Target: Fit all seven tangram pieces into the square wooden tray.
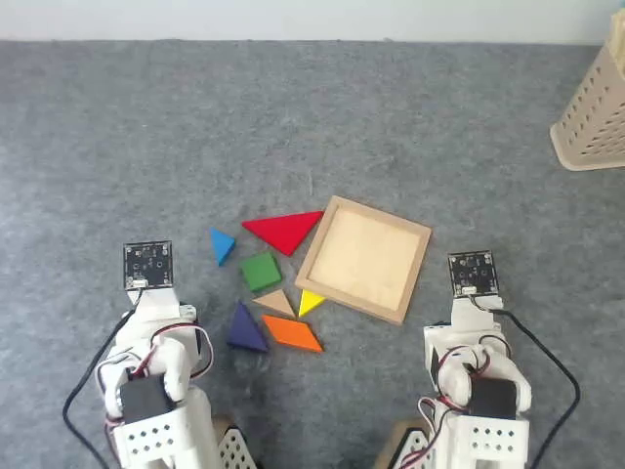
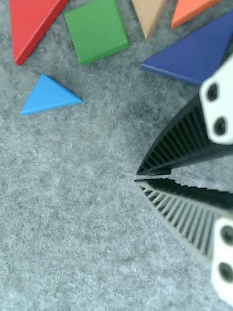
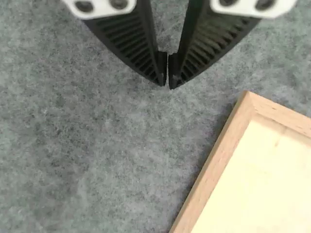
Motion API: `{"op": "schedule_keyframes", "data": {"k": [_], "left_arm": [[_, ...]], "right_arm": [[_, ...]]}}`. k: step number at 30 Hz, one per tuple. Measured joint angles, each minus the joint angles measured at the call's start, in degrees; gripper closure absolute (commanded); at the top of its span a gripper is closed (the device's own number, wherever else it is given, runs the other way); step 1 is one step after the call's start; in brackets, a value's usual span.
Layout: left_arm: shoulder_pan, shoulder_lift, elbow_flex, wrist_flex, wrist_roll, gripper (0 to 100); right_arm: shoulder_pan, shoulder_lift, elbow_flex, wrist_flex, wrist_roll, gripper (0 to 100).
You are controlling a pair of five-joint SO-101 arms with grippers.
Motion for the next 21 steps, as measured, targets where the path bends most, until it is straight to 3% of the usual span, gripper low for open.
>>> {"op": "schedule_keyframes", "data": {"k": [12,16,21], "left_arm": [[0.0,0.0,0.0,0.0,-0.1,99],[0.0,0.0,0.0,-5.3,-0.3,99],[-4.2,0.0,-1.1,-9.8,-11.4,99]], "right_arm": [[0.0,0.0,0.0,0.0,0.0,99.2],[0.0,0.0,0.0,0.0,0.0,99.2],[0.0,0.0,0.0,-9.4,0.0,99.2]]}}
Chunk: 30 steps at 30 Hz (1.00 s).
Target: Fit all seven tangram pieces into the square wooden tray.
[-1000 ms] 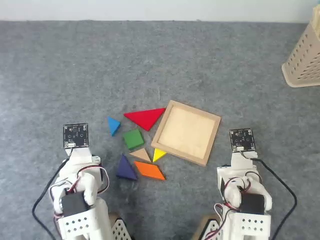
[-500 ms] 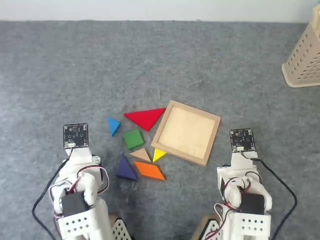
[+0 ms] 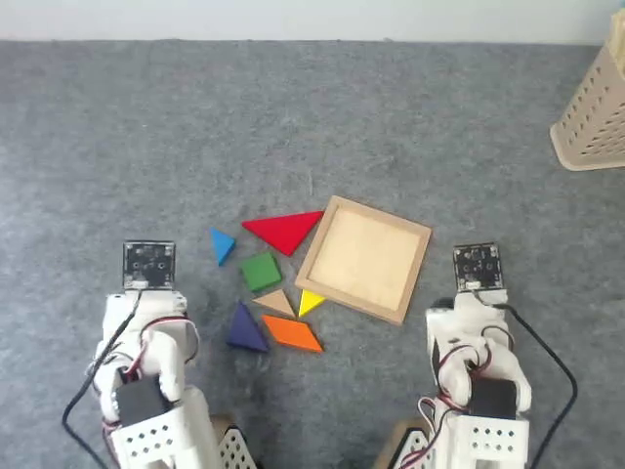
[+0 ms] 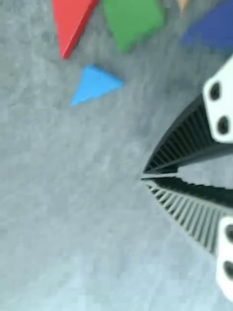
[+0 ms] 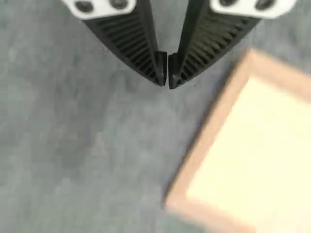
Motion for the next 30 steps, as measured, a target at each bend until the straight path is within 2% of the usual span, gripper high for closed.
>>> {"op": "schedule_keyframes", "data": {"k": [3,7,10,14,17,20,24,27,30], "left_arm": [[0.3,0.0,-0.1,-0.5,-2.8,99],[-1.0,0.0,-0.1,-2.8,-3.1,98],[-0.4,0.0,-0.2,-3.1,-3.1,90],[2.5,0.0,-4.4,-2.7,-3.1,77],[3.3,0.0,-9.1,-1.5,-3.1,78],[3.6,1.5,-13.2,-1.0,-3.1,78],[5.8,12.0,-18.1,-1.0,-3.1,78],[9.7,23.0,-22.3,-1.0,-2.9,78],[12.2,35.7,-26.9,-1.0,1.7,78]], "right_arm": [[0.0,0.0,0.0,-5.0,3.3,99.2],[1.5,0.0,0.0,-6.2,15.7,99.2],[4.2,0.0,-0.3,-6.0,20.7,99.2],[4.9,0.0,-6.3,-1.9,20.8,99.2],[5.0,0.1,-12.9,2.2,21.0,99.2],[5.1,7.6,-18.0,3.4,22.2,99.1],[4.2,20.4,-25.6,3.5,19.6,88.9],[-0.7,33.7,-33.1,4.9,14.5,80.0],[-7.9,47.2,-40.6,8.0,10.1,77.5]]}}
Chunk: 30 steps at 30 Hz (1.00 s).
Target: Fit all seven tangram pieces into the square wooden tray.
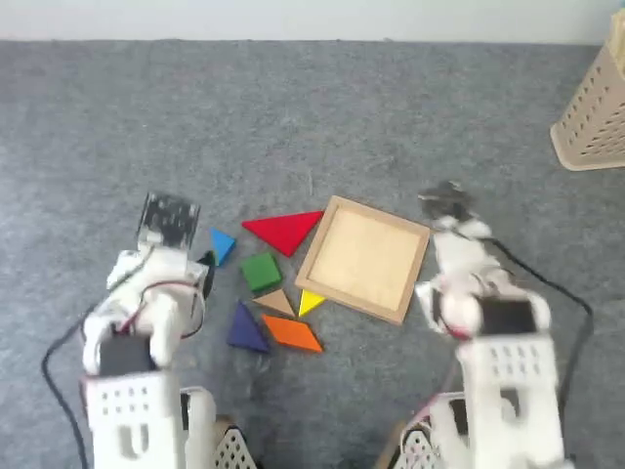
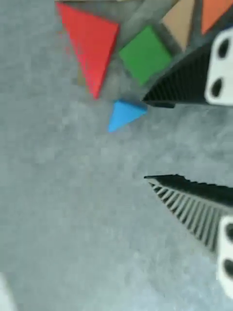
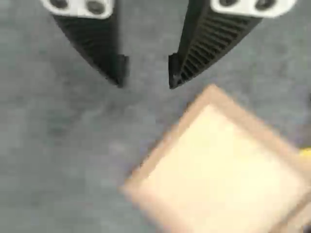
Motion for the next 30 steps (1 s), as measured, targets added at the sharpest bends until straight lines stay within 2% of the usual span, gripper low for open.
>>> {"op": "schedule_keyframes", "data": {"k": [5,9,15,18,22,28,30], "left_arm": [[0.4,16.3,-5.0,-2.3,6.7,78],[-1.8,22.3,-4.8,-8.0,8.4,78],[-7.5,22.8,0.2,-15.0,8.7,78],[-8.2,22.8,1.9,-17.3,8.7,78],[-8.4,22.8,2.1,-18.2,8.7,78],[-8.4,22.8,2.1,-18.3,8.7,78],[-8.4,22.8,2.1,-18.3,8.7,78]], "right_arm": [[-9.6,19.3,-8.9,0.8,-5.4,77.2],[-11.8,30.0,-11.1,-3.0,-10.5,77.2],[-11.8,41.1,-11.2,-13.1,-17.7,77.4],[-11.9,46.0,-11.2,-17.3,-21.5,77.4],[-11.7,51.1,-12.0,-19.1,-22.6,78.0],[-5.0,53.5,-13.5,-19.9,-23.2,94.5],[-2.5,53.7,-13.5,-21.1,-23.2,97.1]]}}
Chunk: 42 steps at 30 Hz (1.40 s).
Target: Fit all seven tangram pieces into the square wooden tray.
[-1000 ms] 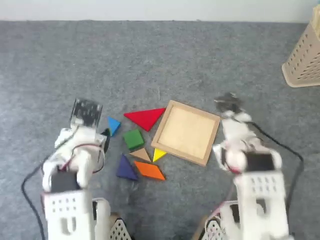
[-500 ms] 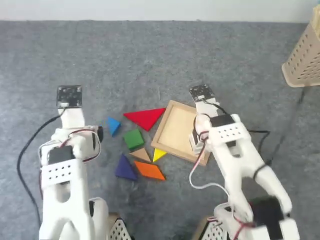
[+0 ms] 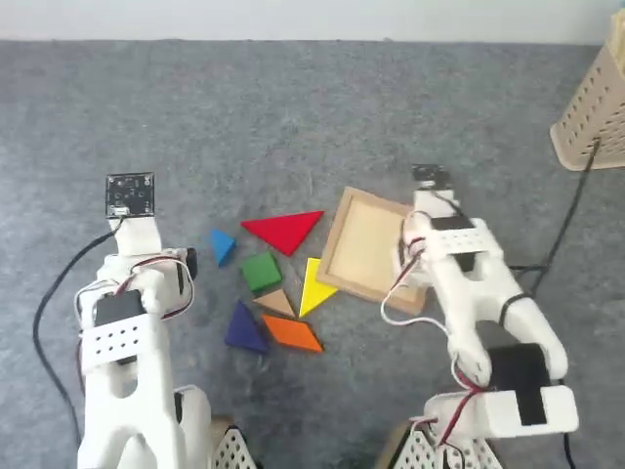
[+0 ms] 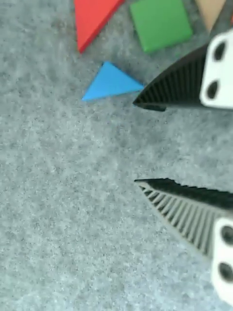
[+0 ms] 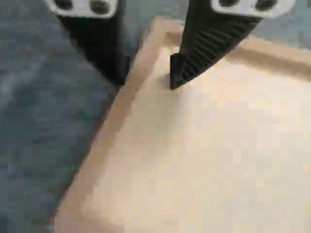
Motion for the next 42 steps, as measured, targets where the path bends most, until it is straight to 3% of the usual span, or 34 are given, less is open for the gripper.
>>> {"op": "schedule_keyframes", "data": {"k": [13,30,38,42], "left_arm": [[0.0,0.0,0.3,0.0,0.0,78],[0.0,0.0,1.2,-0.1,0.0,78],[0.0,0.0,1.2,-0.1,0.0,78],[0.0,0.0,1.2,-0.1,0.0,78]], "right_arm": [[11.8,2.2,-4.2,-1.1,4.4,97.5],[17.0,2.2,-6.0,1.0,15.5,97.1],[13.1,2.2,-5.3,1.0,17.4,97.5],[10.7,2.2,-4.6,1.0,22.3,97.3]]}}
